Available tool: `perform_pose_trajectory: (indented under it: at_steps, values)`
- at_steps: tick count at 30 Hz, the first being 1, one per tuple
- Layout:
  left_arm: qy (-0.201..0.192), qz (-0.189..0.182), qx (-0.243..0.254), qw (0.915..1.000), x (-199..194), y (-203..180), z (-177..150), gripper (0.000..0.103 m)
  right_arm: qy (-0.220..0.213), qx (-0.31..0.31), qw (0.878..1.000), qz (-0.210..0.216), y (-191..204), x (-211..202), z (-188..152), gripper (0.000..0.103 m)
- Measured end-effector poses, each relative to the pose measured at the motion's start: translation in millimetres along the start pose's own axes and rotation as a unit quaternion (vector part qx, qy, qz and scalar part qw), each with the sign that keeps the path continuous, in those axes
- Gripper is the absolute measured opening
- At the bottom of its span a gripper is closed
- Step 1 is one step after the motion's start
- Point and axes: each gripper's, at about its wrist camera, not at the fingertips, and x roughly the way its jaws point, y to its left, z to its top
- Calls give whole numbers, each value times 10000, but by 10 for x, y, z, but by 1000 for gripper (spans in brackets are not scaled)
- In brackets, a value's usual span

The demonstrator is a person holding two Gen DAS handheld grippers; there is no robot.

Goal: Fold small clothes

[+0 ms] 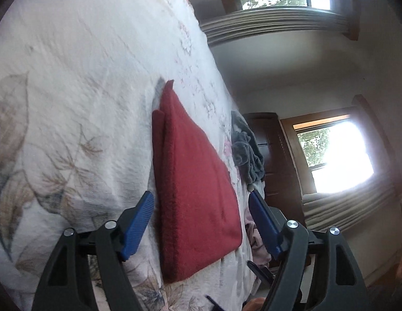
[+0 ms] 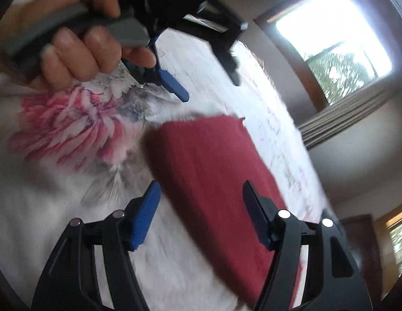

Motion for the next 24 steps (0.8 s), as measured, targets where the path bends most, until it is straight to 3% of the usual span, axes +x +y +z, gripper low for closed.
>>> perform_pose_trajectory:
  at_steps: [4, 11, 17, 24]
  values:
    - [-235, -323, -26, 9992, -174, 57, -9, 78, 133, -432, 9988, -181, 207, 192, 107, 64]
    - [-251, -868, -177, 9957, -252, 116, 0, 78, 348, -679, 9959, -495, 333, 593, 282, 57]
    - [-251, -713, -150, 9970, -236, 85, 56, 80, 364, -659, 9944, -739, 321, 798, 413, 56]
    - [-133, -488, -210, 9985, -190, 20, 115, 80, 435, -512, 9969, -417, 239, 950, 444, 30]
